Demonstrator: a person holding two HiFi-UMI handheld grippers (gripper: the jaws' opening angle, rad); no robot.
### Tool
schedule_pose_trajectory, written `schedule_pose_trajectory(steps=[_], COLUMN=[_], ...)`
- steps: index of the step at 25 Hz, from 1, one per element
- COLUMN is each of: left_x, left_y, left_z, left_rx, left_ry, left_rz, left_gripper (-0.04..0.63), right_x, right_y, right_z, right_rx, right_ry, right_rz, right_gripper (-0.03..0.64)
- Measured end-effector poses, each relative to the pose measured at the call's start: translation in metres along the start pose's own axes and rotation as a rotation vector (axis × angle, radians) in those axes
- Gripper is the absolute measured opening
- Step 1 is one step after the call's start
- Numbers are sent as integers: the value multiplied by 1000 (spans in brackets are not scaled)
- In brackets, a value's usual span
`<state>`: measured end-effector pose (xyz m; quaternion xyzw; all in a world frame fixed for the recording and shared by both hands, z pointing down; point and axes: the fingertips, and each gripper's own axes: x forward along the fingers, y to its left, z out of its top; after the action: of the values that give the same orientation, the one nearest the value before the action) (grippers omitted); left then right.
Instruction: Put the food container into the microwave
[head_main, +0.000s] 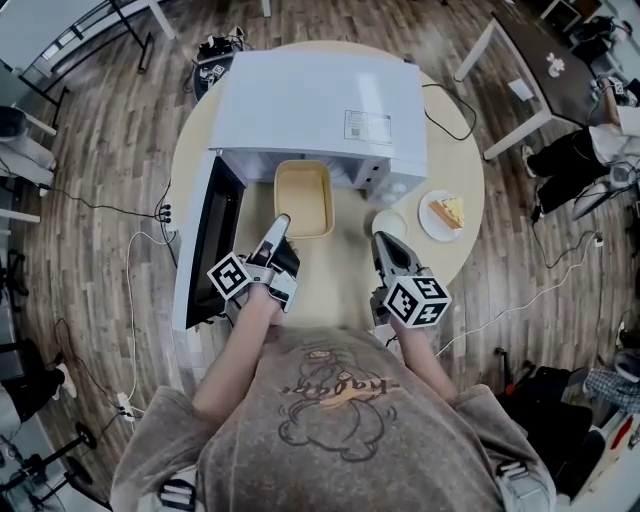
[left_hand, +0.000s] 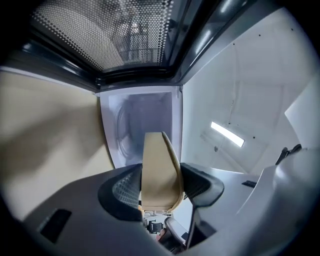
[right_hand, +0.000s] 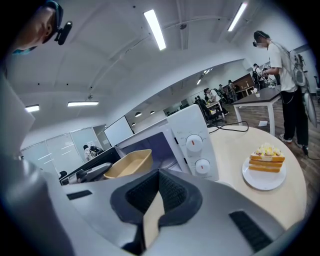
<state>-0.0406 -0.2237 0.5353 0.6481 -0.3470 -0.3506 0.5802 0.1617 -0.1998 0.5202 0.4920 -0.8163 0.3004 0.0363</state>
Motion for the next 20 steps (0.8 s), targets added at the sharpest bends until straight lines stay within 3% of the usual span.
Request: schedule_pose_trajectory(steps=[20], left_x=[57], left_y=[45], left_z=[41], left_rx=[-41], left_ry=[-54], left_rz=[27], left_gripper=[245], right_x=[33], right_y=[6], right_z=[-3], right_rx=[22], right_ry=[46], right_rz=[1], right_gripper=[0])
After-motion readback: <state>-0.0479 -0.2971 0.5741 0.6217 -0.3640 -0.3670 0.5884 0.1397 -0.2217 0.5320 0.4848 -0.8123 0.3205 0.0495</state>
